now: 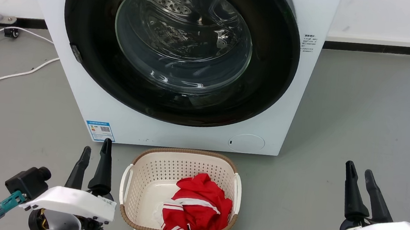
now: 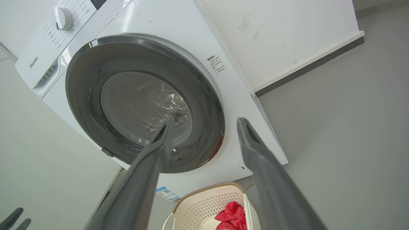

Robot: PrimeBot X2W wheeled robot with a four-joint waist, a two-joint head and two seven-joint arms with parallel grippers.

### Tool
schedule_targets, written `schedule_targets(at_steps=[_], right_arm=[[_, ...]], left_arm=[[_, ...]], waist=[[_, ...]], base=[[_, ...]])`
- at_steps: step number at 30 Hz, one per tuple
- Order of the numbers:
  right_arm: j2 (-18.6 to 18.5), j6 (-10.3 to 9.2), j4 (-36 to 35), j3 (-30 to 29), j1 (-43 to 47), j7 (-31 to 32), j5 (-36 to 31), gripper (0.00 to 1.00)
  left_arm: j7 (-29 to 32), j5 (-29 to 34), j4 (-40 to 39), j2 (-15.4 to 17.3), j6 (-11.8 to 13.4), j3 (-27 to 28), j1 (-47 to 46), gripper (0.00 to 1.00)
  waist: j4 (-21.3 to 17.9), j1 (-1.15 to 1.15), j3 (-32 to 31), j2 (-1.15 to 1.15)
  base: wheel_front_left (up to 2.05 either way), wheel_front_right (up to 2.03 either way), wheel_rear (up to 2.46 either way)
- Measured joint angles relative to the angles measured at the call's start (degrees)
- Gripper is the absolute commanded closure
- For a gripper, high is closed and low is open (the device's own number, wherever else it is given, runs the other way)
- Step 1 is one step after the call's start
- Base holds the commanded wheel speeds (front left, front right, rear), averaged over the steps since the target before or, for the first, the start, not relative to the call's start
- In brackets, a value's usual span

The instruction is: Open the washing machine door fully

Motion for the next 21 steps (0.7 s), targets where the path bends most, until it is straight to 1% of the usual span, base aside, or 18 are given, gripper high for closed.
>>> schedule_targets(at_steps=[7,21], right_arm=[[0.0,0.00,-1.1,0.4,0.1,-0.4,-5.6,0.00],[0.1,0.00,-2.7,0.8,0.8,-0.2,-15.0,0.00]], left_arm=[[-1.2,5.7,-0.9,0.5,1.1,-1.1,0.2,0.00],[-3.5,14.5,-2.4,1.5,3.1,-2.7,0.2,0.00]], waist=[[0.1,0.00,-0.1,0.00],[0.2,0.00,0.0,0.00]], base=[[0.00,0.00,0.00],[0.00,0.00,0.00]])
